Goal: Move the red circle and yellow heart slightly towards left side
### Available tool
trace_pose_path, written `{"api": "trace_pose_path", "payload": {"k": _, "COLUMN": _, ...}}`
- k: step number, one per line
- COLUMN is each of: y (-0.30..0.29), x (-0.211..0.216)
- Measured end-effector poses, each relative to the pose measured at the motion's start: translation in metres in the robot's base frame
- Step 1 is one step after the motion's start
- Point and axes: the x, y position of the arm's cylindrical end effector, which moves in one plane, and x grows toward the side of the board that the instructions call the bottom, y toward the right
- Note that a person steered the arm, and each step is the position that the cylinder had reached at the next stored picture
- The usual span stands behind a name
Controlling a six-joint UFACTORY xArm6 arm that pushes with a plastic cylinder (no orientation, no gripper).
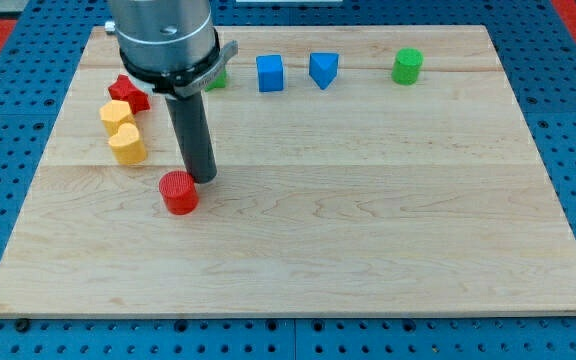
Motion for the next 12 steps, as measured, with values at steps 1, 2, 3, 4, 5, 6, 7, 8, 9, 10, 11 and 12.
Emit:
{"api": "trace_pose_path", "payload": {"k": 1, "y": 0.034, "x": 0.016}}
{"api": "trace_pose_path", "payload": {"k": 2, "y": 0.008, "x": 0.019}}
{"api": "trace_pose_path", "payload": {"k": 3, "y": 0.001, "x": 0.034}}
{"api": "trace_pose_path", "payload": {"k": 4, "y": -0.023, "x": 0.042}}
{"api": "trace_pose_path", "payload": {"k": 5, "y": -0.061, "x": 0.032}}
{"api": "trace_pose_path", "payload": {"k": 6, "y": -0.076, "x": 0.027}}
{"api": "trace_pose_path", "payload": {"k": 7, "y": -0.033, "x": 0.029}}
{"api": "trace_pose_path", "payload": {"k": 8, "y": -0.019, "x": -0.008}}
{"api": "trace_pose_path", "payload": {"k": 9, "y": -0.047, "x": -0.042}}
{"api": "trace_pose_path", "payload": {"k": 10, "y": -0.064, "x": -0.058}}
{"api": "trace_pose_path", "payload": {"k": 11, "y": -0.067, "x": -0.058}}
{"api": "trace_pose_path", "payload": {"k": 12, "y": -0.078, "x": -0.058}}
